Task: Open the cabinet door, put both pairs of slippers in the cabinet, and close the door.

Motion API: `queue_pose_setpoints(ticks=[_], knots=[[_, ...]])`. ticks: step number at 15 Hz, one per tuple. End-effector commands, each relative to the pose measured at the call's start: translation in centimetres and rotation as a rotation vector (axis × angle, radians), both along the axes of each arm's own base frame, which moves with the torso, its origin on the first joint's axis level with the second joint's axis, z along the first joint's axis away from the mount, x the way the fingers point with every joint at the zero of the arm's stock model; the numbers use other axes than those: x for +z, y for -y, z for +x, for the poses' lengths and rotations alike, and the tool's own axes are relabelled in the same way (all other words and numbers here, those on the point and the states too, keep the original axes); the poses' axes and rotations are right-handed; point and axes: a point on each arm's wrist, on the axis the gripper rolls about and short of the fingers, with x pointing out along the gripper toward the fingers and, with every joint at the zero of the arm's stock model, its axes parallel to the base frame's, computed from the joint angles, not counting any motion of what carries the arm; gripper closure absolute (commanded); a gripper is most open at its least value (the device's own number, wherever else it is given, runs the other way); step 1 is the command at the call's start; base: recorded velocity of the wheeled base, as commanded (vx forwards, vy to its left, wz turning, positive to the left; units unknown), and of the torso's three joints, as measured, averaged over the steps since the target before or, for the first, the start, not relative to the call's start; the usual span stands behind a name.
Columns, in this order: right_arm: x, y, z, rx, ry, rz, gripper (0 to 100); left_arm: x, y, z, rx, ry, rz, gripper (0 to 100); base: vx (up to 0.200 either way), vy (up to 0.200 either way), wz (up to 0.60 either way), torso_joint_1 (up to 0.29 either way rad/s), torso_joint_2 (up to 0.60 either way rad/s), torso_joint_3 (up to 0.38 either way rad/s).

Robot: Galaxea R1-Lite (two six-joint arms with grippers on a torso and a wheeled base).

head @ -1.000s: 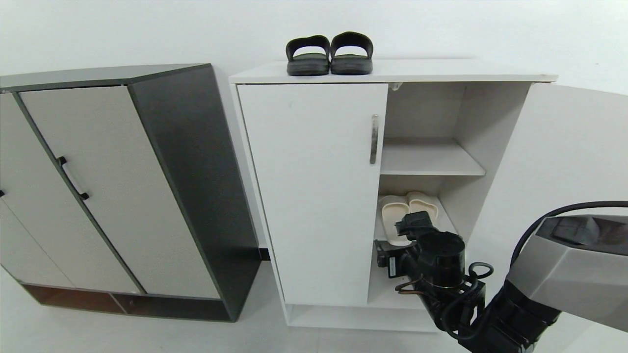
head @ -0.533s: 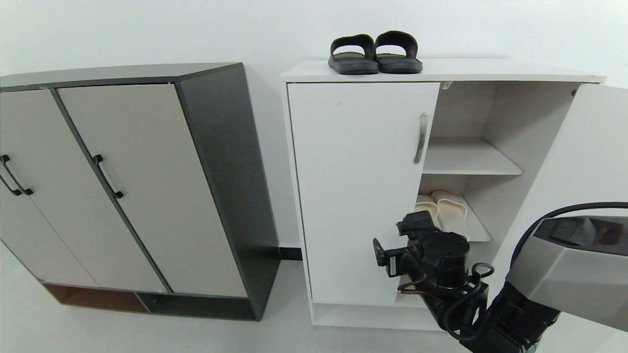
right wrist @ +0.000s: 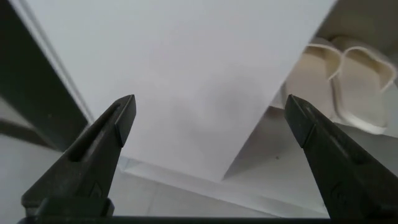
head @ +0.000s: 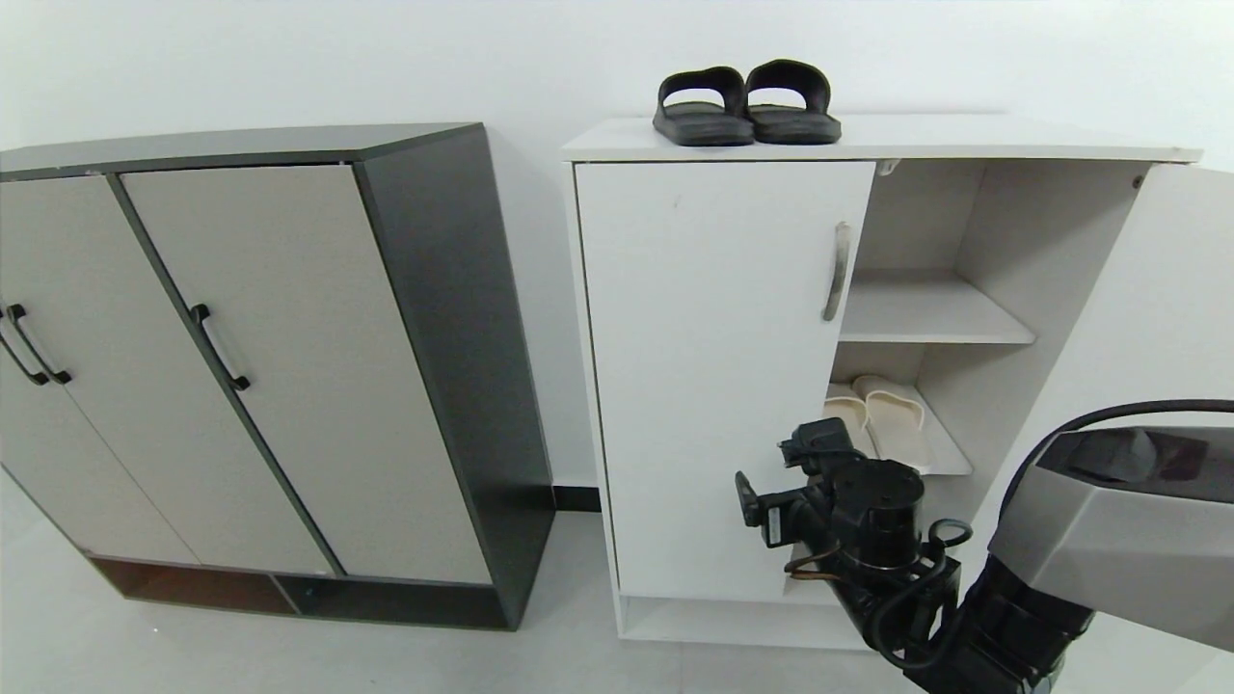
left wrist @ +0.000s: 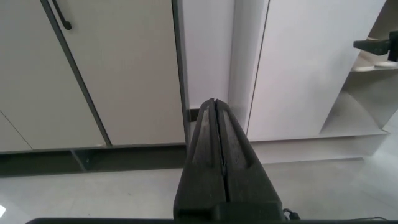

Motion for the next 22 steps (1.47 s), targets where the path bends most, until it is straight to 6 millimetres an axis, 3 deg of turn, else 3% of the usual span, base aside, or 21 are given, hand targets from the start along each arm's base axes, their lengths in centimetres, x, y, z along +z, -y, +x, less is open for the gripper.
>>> queue_pose_setpoints(ticks=[1, 6, 9, 22], knots=[[-0.19, -0.05, -0.01, 0.002, -0.001, -0.002, 0, 0.0, 0.0, 0.0, 0.0, 0.0, 0.0, 100, 0.0, 0.0, 0.0, 0.0, 0.0, 0.0], [-0.16, 0.01, -0.01, 0.001, -0.001, -0.004, 0, 0.0, 0.0, 0.0, 0.0, 0.0, 0.0, 100, 0.0, 0.0, 0.0, 0.0, 0.0, 0.0], [-0.16, 0.01, -0.01, 0.001, -0.001, -0.004, 0, 0.02, 0.0, 0.0, 0.002, 0.002, 0.0, 100, 0.0, 0.0, 0.0, 0.018, -0.19, -0.276], [-0.44, 0.06, -0.07, 0.001, -0.002, -0.005, 0, 0.02, 0.0, 0.0, 0.0, 0.002, 0.0, 100, 0.0, 0.0, 0.0, 0.121, -0.48, -0.334]])
